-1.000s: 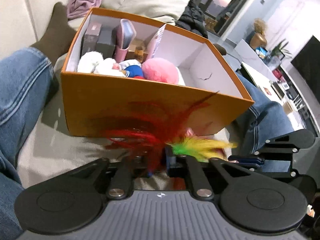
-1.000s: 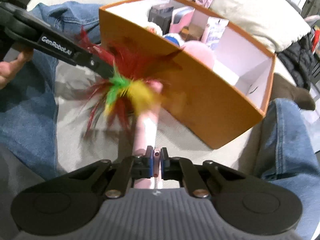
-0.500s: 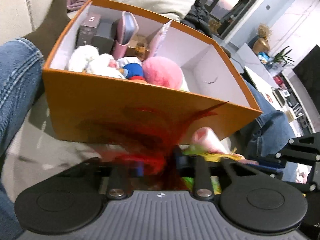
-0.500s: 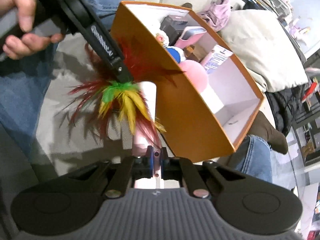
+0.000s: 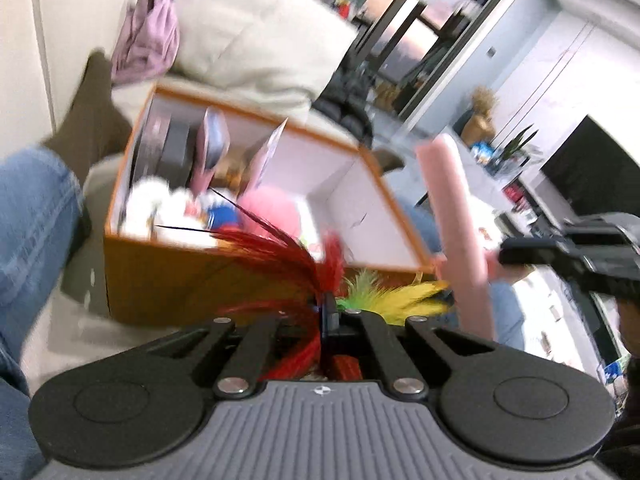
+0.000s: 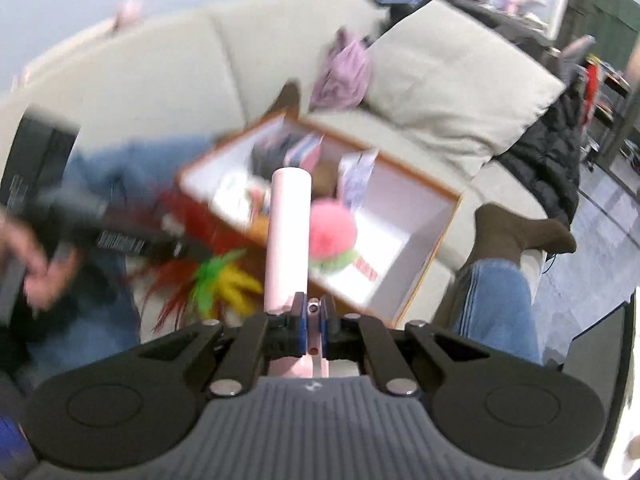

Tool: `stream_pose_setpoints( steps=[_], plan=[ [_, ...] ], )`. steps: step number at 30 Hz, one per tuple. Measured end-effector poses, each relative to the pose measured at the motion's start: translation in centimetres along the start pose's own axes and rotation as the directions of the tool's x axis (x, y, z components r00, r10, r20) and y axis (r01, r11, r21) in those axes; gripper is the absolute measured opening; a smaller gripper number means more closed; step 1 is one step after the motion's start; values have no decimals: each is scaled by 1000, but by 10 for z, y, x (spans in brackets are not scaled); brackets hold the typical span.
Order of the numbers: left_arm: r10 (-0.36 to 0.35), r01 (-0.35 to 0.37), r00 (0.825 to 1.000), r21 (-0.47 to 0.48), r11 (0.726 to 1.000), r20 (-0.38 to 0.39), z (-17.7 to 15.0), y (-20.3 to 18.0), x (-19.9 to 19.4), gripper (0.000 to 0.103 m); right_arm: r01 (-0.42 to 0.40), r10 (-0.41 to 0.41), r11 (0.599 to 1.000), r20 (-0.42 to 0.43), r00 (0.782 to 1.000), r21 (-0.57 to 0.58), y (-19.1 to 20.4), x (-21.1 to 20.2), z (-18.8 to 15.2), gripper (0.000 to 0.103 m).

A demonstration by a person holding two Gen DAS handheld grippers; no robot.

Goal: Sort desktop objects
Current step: 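Lift the feather toy with left gripper while right lifts the pink bottle over the box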

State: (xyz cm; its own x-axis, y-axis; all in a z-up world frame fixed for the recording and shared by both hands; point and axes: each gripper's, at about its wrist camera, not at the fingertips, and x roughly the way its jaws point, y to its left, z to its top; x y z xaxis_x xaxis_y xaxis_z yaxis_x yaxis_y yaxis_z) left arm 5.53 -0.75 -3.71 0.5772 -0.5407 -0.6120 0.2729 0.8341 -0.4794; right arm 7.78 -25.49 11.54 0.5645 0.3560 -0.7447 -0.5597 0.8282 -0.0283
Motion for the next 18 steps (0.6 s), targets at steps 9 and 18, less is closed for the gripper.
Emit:
stream_pose_setpoints(
  steps=[9, 18],
  plan=[
    [16, -24, 985, 47, 999, 172, 54, -16, -37, 1, 136, -136, 982, -5, 991, 131, -29, 67, 70, 6],
    [7, -10, 990, 25, 1000, 138, 89, -6, 15, 1, 239, -194, 954, -233, 953, 180, -51, 168, 59, 6]
  ],
)
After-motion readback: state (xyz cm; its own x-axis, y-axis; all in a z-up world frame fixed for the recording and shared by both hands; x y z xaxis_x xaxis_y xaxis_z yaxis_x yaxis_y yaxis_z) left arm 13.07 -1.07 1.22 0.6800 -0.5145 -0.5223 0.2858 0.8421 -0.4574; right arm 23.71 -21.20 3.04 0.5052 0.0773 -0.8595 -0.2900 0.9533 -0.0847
